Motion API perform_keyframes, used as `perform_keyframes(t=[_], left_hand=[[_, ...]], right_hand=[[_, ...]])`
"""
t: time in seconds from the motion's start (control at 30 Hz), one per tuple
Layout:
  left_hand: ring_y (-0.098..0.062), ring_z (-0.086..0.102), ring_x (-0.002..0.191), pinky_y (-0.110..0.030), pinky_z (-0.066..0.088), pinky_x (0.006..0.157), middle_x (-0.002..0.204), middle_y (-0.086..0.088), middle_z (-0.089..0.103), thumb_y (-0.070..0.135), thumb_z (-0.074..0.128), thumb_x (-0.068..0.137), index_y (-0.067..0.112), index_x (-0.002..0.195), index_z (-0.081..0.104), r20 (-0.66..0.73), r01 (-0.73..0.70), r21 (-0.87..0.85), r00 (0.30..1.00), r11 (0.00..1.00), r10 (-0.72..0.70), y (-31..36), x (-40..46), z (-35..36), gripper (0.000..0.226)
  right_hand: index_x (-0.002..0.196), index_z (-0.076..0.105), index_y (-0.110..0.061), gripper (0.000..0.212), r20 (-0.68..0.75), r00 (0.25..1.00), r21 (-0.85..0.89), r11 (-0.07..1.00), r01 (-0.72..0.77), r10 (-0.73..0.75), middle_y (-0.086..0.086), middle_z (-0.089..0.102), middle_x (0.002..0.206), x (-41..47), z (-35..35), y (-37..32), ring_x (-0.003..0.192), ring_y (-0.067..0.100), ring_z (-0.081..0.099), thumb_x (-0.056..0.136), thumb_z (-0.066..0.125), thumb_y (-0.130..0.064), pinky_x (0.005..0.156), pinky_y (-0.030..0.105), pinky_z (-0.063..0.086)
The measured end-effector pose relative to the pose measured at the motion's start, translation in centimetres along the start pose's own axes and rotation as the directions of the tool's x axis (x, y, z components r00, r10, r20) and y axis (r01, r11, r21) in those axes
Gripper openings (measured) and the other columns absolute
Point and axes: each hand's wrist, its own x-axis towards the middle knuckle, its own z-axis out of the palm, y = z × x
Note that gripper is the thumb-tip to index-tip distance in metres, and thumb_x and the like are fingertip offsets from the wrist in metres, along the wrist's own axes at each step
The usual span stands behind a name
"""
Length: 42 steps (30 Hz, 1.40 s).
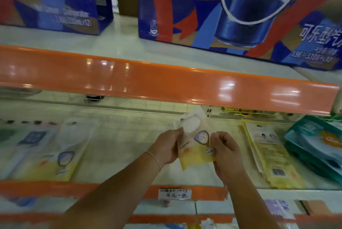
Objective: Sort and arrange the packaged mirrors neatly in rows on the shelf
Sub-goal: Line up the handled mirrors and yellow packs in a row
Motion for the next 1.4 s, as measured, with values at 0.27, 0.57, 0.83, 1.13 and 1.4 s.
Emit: perform_keyframes(t=[0.27, 0.57, 0.83, 1.13, 1.4], left_hand=[[-0.031, 0.065, 0.079, -0.04, 0.049, 0.073, 0.094, -0.023, 0.071, 0.022, 0.065, 0.092, 0.001, 0.09, 0.07, -0.002, -0.219, 0.36, 0.972, 0.907, 0.235, 4.3, -2.8, -9.5, 0.021], [-0.009, 0.043, 0.04, -0.019, 0.033, 0.041, 0.057, -0.002, 0.048, 0.02, 0.068, 0.09, 0.006, 0.076, 0.057, 0.016, -0.288, 0.598, 0.937, 0.748, 0.348, 6.8, -6.4, -16.1, 0.023], [-0.022, 0.069, 0.072, -0.033, 0.057, 0.059, 0.089, -0.013, 0.073, 0.018, 0.066, 0.091, 0.006, 0.097, 0.067, 0.025, -0.186, 0.582, 0.977, 0.792, 0.211, 8.8, -9.0, -22.2, 0.013], [-0.008, 0.062, 0.076, -0.011, 0.043, 0.058, 0.088, 0.004, 0.064, 0.034, 0.062, 0.093, 0.015, 0.107, 0.062, -0.054, -0.199, 0.85, 0.888, 0.487, 0.457, 9.1, -9.8, -26.6, 0.024], [-0.028, 0.016, 0.148, -0.039, 0.014, 0.121, 0.156, -0.012, 0.029, 0.04, 0.039, 0.099, 0.008, 0.144, 0.039, 0.375, -0.183, 0.905, 0.769, -0.383, 0.518, 6.3, -9.1, -30.6, 0.055]], right_hand=[[0.101, 0.065, -0.004, 0.014, 0.346, 0.92, -0.054, 0.983, -0.176, 0.184, 0.012, 0.068, 0.075, -1.7, 5.5, 0.9, 0.063, 0.022, 0.063, 0.097, 0.053, -0.009, 0.055, 0.027, 0.05], [0.099, 0.073, -0.014, 0.014, 0.223, 0.968, -0.281, 0.958, -0.052, 0.118, 0.01, 0.076, 0.085, -3.9, 14.0, 3.6, 0.079, 0.031, 0.073, 0.096, 0.061, -0.02, 0.072, 0.047, 0.06], [0.063, 0.049, -0.005, 0.044, 0.184, 0.98, -0.423, 0.906, 0.006, 0.079, 0.009, 0.041, 0.058, -5.8, 19.7, 5.8, 0.055, 0.019, 0.036, 0.09, 0.066, -0.036, 0.055, 0.036, 0.032], [0.094, 0.073, -0.014, 0.014, 0.123, 0.984, -0.516, 0.855, -0.049, 0.13, 0.003, 0.076, 0.081, -6.6, 23.6, 7.8, 0.072, 0.021, 0.073, 0.087, 0.072, -0.026, 0.064, 0.037, 0.06], [0.117, 0.064, -0.012, 0.045, 0.018, 0.997, -0.782, 0.623, -0.034, 0.077, 0.007, 0.069, 0.107, -3.2, 25.0, 10.0, 0.093, 0.024, 0.064, 0.085, 0.067, -0.044, 0.075, 0.031, 0.049]])
